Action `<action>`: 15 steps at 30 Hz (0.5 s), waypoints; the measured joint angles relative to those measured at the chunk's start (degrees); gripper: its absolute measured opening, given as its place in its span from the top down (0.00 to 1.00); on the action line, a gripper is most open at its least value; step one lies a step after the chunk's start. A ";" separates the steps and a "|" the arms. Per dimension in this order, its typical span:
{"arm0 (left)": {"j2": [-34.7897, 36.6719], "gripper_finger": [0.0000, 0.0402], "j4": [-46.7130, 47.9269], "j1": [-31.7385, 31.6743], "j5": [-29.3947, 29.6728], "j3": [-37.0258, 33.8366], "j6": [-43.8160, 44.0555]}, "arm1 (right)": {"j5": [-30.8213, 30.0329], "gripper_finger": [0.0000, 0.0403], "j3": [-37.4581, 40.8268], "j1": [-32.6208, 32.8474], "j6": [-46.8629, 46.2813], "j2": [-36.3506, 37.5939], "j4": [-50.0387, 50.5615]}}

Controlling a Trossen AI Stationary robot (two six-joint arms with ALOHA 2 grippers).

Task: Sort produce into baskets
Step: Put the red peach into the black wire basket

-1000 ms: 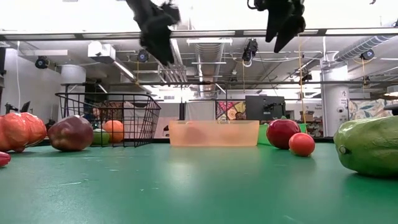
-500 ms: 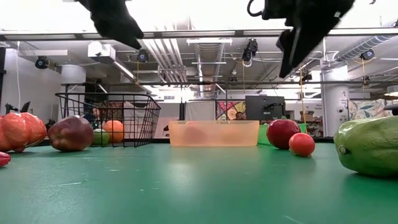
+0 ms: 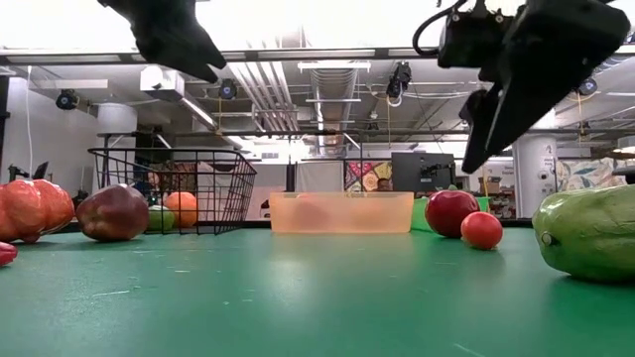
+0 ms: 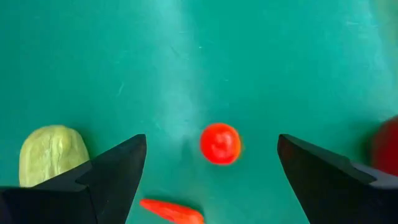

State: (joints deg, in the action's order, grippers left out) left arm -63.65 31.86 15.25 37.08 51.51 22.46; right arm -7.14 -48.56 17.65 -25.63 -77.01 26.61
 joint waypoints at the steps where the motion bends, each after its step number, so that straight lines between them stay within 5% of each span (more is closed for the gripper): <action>1: -0.29 0.20 -0.58 0.00 0.02 0.00 -0.53 | -0.01 0.12 0.92 0.18 -0.25 -0.04 -1.46; 15: -5.35 0.20 -5.18 0.00 0.00 0.09 -2.35 | -1.88 0.12 3.02 0.24 3.70 -9.21 -6.06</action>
State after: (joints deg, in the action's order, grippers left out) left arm -69.01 26.68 15.25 37.08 51.60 20.11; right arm -9.02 -45.54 17.89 -21.93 -86.22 20.55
